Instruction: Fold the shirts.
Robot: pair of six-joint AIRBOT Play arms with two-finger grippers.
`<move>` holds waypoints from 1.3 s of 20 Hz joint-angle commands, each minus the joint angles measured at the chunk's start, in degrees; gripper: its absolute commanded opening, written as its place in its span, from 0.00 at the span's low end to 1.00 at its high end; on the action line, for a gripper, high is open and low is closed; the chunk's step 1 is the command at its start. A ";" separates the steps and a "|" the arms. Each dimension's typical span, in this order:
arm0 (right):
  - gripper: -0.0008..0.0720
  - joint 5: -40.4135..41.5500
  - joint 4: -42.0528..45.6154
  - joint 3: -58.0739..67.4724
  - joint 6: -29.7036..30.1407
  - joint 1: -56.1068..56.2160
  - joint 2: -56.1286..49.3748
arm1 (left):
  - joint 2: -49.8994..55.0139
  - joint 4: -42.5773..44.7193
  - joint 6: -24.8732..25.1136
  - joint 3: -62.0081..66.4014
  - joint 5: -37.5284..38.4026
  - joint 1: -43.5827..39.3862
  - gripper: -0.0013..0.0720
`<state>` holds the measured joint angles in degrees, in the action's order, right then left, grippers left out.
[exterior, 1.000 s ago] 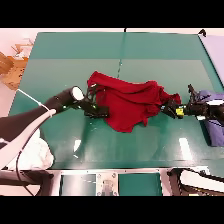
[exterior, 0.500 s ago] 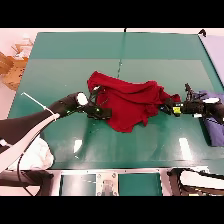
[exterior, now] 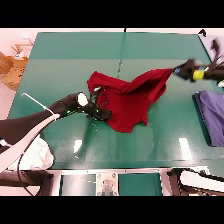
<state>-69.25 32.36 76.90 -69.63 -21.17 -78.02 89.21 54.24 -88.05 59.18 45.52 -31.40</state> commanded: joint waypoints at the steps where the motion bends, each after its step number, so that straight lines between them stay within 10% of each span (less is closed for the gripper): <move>1: 0.03 0.92 5.20 10.99 -5.42 -1.64 -4.42 | -0.04 3.15 -0.50 -0.02 0.39 -0.02 0.04; 14: 0.04 -6.05 11.69 -8.35 -0.17 1.03 -12.20 | -0.57 5.11 2.05 0.00 12.57 15.06 0.04; 18: 0.46 -8.50 11.69 -7.78 -0.81 0.42 -12.20 | -0.59 5.11 5.64 0.00 18.60 20.33 0.04; 26: 0.47 -16.22 10.95 -6.82 -1.22 -4.39 -12.00 | -0.57 5.70 9.33 0.00 20.92 25.62 0.04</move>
<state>-84.25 44.47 70.00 -71.24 -24.91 -90.08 88.68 60.20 -80.09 59.11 65.25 -7.46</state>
